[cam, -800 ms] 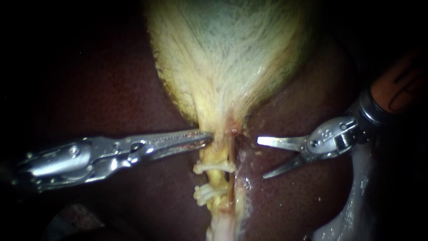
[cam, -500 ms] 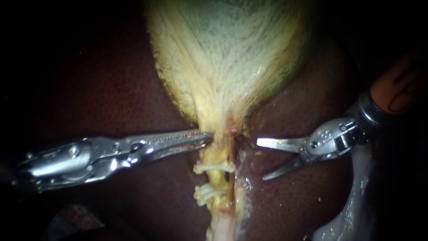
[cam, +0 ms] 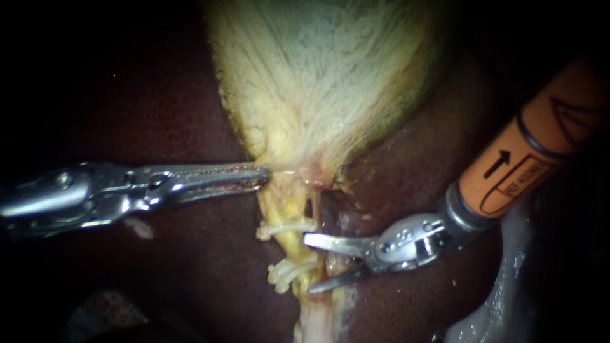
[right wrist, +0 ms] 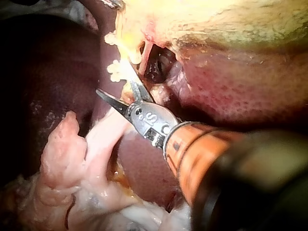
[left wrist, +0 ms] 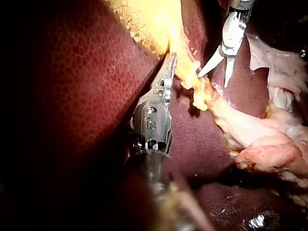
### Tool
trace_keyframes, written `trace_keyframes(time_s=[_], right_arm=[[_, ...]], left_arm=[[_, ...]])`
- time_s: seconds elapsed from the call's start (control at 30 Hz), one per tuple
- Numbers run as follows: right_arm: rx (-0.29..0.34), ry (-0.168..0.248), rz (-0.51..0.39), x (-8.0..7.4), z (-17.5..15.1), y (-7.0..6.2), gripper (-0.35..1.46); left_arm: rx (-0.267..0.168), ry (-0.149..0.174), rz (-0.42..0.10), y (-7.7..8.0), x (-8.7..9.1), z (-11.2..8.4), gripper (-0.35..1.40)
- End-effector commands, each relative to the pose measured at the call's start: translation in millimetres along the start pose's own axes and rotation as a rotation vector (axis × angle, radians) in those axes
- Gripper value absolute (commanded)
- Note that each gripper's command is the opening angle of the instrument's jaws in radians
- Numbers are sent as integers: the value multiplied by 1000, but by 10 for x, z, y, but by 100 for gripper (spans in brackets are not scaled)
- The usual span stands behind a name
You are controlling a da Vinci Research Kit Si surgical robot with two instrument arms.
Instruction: Go to the cutting position left tube
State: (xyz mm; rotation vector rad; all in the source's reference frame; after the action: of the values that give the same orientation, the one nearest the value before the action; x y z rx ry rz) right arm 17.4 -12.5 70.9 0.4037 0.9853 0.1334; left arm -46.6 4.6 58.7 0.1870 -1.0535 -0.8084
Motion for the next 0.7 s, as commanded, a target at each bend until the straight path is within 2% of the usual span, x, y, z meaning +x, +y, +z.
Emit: trace_keyframes(time_s=[0.03, 0.23, 0.33, 0.6, 0.7], right_arm=[[3, -16, 0, -6, 0, 2, 138], [-17, -63, 5, -20, -5, 12, 137], [-19, -73, 7, -24, -5, 17, 135], [-33, -76, 11, -19, 9, 22, 135], [-20, -72, 11, -16, 19, 21, 135]], left_arm=[[-1, 0, 0, -1, 0, -1, -1], [-3, 0, 0, -9, -3, -5, -1], [-5, -3, -1, -13, -5, -7, -1], [-2, -6, -7, -26, -9, -9, -1], [1, -6, -7, -30, -10, -9, -1]])
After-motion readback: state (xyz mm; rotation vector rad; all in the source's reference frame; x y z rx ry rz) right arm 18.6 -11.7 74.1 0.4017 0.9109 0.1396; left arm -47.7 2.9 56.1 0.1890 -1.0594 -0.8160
